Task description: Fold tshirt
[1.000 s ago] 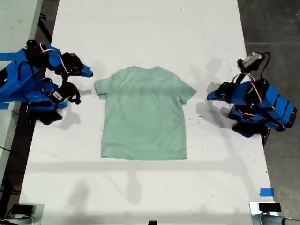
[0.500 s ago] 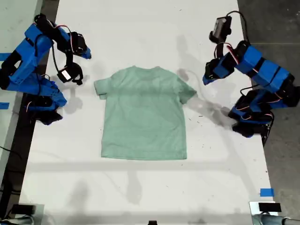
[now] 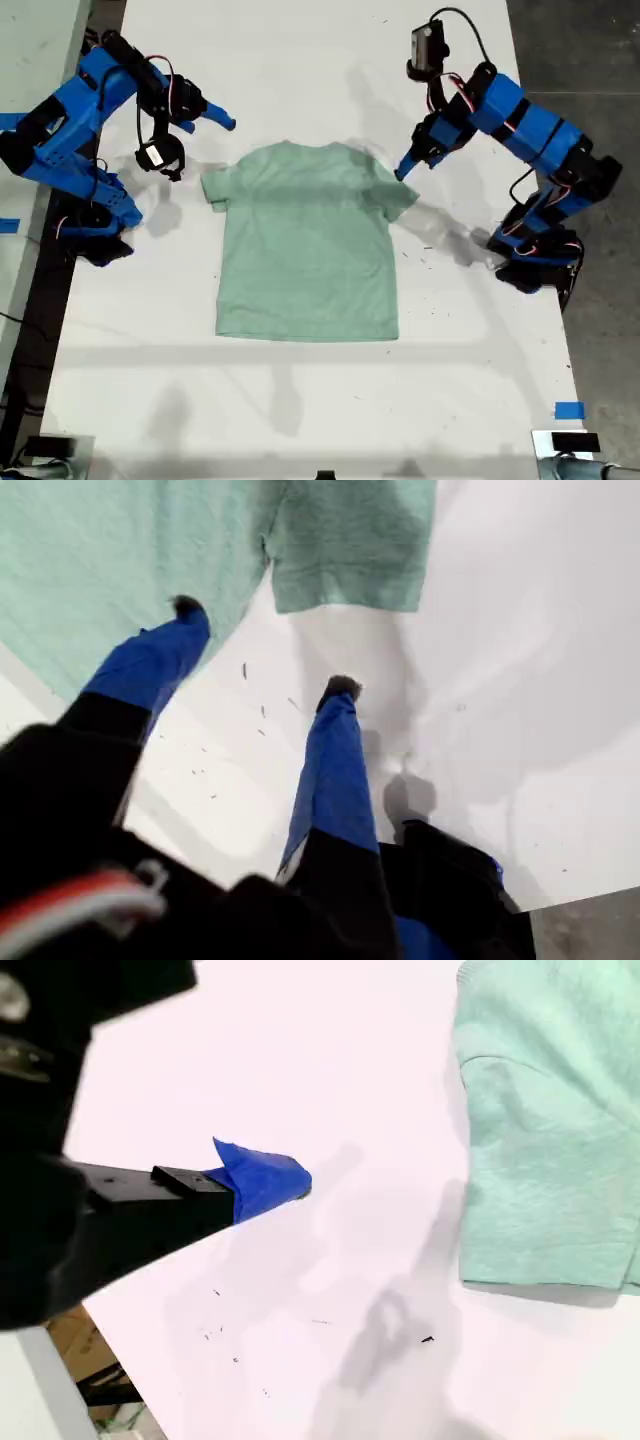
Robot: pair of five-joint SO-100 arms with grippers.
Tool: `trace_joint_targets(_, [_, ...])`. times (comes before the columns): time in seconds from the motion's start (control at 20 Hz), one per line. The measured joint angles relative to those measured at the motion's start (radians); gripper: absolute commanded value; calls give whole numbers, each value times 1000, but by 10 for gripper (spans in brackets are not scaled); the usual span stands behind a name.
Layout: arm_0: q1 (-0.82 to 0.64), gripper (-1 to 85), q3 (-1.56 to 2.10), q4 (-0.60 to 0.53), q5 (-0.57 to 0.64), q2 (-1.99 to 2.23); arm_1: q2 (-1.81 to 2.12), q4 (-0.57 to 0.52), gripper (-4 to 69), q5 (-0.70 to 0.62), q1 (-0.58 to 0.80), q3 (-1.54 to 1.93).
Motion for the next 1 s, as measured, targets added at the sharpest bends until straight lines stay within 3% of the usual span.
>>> trace_joint_targets(0.15, [0,342,41,-21,-2,0,-40,-55,343,-78,-3,51])
trace_joint_targets(0.5, [49,338,198,-86,-54,51,-106,-453,334,-207,54,405])
trace_joint_targets(0.75, [91,338,245,-120,-89,60,-224,-569,298,-244,123,446])
trace_joint_targets(0.8, [92,338,247,-123,-91,61,-255,-580,247,-245,127,443])
trace_joint_targets(0.9, [95,337,247,-124,-91,67,-295,-578,31,-250,137,436])
trace_joint_targets(1.0, [95,336,247,-123,-92,71,-322,-581,-7,-250,140,390])
